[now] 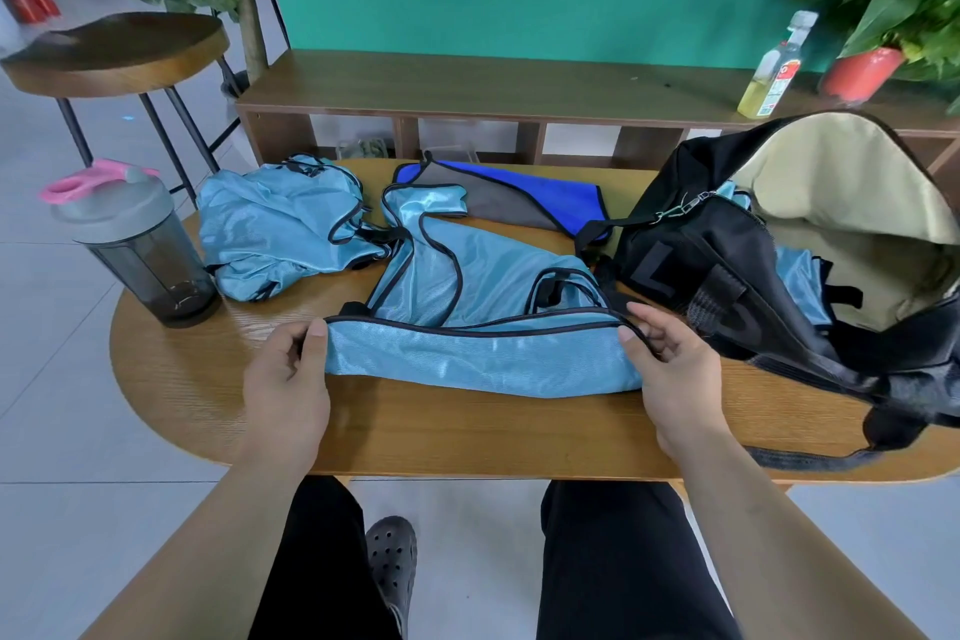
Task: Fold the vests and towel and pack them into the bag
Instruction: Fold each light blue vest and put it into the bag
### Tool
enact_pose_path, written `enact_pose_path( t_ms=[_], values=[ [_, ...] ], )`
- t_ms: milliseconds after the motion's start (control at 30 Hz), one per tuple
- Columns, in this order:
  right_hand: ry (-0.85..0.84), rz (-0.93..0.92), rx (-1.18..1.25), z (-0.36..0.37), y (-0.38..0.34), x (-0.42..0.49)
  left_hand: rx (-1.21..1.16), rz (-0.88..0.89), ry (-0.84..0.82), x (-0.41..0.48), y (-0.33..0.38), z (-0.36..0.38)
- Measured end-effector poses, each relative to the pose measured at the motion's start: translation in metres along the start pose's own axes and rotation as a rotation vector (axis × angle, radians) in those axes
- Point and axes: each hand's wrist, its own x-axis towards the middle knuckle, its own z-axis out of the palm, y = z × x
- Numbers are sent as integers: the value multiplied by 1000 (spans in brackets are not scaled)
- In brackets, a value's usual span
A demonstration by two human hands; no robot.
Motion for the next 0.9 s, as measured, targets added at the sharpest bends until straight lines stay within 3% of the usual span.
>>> enact_pose_path(
  t_ms=[267, 633, 900],
  values=[
    [89, -36, -211, 5, 3, 0, 86, 27, -16, 1, -2, 0],
    [176, -50, -185, 6, -3, -6, 70, 3, 26, 4, -5, -2],
    [83, -66, -263, 4, -14, -5, 55, -26, -22, 6, 16, -4]
  ],
)
